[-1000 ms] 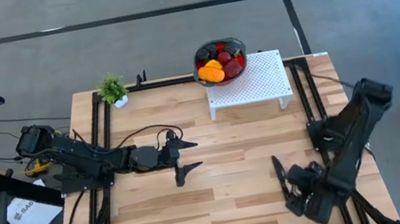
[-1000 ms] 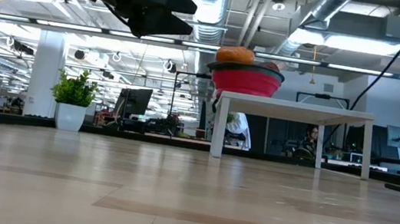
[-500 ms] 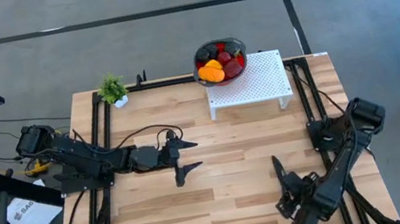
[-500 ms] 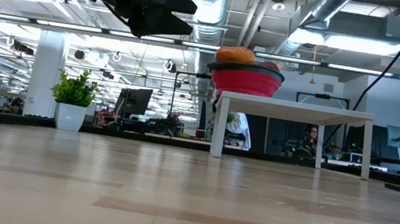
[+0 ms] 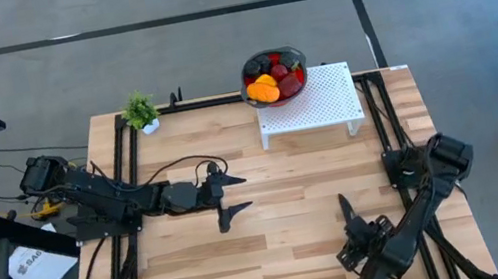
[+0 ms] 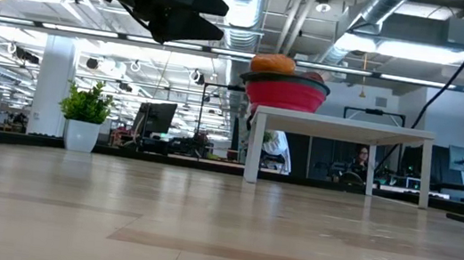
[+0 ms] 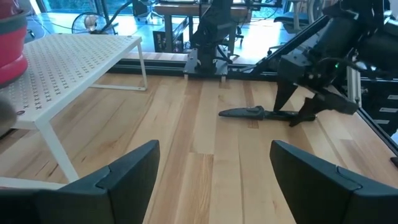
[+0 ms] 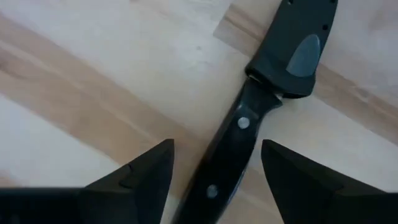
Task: Pick & Place Fruit
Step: Put the knife on the shelf to the right of the red strainer bowl
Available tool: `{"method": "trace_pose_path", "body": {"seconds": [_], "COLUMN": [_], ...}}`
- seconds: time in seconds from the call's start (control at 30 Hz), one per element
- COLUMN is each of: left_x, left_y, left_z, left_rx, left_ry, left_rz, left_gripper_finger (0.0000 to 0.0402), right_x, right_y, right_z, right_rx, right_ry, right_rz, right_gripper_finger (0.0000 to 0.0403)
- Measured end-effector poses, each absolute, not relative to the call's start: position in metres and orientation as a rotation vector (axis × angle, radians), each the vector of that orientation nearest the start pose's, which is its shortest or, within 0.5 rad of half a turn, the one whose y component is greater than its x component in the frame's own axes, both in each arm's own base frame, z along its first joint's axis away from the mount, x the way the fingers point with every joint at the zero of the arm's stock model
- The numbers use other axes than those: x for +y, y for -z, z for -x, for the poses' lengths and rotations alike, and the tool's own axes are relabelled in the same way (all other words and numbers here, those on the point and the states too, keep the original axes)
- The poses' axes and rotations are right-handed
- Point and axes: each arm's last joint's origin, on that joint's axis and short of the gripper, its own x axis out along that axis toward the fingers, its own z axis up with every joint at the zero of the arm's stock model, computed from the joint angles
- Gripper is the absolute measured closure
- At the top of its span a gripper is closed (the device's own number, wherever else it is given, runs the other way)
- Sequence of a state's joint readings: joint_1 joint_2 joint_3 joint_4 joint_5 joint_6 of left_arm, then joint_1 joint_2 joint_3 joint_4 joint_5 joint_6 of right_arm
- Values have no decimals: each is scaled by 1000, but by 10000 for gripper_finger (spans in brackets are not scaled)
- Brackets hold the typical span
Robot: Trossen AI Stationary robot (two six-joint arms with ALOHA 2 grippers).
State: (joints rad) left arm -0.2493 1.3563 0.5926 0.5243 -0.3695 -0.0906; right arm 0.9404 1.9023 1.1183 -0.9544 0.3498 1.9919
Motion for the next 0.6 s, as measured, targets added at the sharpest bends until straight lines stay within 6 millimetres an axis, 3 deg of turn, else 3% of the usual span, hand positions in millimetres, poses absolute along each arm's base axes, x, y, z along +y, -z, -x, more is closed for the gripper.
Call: {"method": "trace_pose_path", "body": {"seconds": [0.17, 0.6], "left_x": [-58, -57], "left_y": [-213, -213], "left_z": [-268, -268], "left_rx": [222, 222], "left_ry": [-130, -134], "left_rz": [17, 17], "left_gripper_finger": [103, 103], "right_x": [248, 266], "right_y": [-118, -86], "right_z": [-184, -147], "right_rx": [1030, 758], "right_ry": [906, 902], "right_rz": [-552, -447], "right_gripper_finger": [199, 307]}}
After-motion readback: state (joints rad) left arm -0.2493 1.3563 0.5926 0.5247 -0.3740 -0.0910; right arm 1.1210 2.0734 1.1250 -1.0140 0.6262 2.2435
